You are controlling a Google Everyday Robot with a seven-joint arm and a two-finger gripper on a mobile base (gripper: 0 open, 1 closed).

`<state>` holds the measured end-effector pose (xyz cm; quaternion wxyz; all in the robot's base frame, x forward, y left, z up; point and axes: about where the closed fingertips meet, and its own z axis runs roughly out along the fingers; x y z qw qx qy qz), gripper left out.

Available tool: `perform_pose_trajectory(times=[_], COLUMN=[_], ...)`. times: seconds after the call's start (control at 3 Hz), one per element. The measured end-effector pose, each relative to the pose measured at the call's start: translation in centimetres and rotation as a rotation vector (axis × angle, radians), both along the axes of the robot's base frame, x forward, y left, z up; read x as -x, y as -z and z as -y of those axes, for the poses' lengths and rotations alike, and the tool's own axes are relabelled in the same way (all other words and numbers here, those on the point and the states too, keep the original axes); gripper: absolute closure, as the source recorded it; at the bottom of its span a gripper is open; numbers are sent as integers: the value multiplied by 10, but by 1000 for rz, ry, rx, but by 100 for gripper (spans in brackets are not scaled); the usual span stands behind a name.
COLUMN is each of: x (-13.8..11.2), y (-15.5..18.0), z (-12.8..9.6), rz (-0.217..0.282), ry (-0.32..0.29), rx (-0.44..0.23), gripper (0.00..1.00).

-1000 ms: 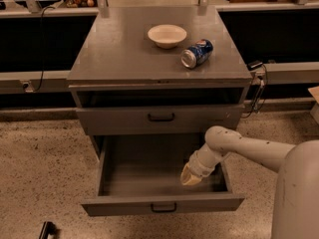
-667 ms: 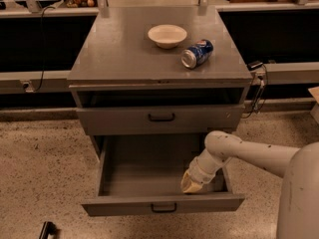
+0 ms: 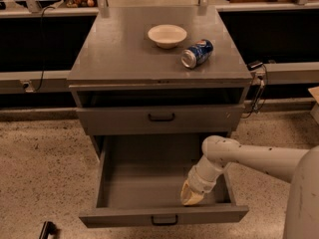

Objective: Open middle drawer

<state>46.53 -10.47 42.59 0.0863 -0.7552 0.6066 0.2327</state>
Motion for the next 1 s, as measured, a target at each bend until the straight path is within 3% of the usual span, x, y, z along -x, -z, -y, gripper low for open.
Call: perform_pose_trajectory(times=[0.33,0.67,1.0], x=[5,-9,-18], y=[-15,-39,-73], z=[1,8,21], rz=[30,136,234], ry=[9,71,130], rx=[-48,-163,-349], gripper=[100,100,100])
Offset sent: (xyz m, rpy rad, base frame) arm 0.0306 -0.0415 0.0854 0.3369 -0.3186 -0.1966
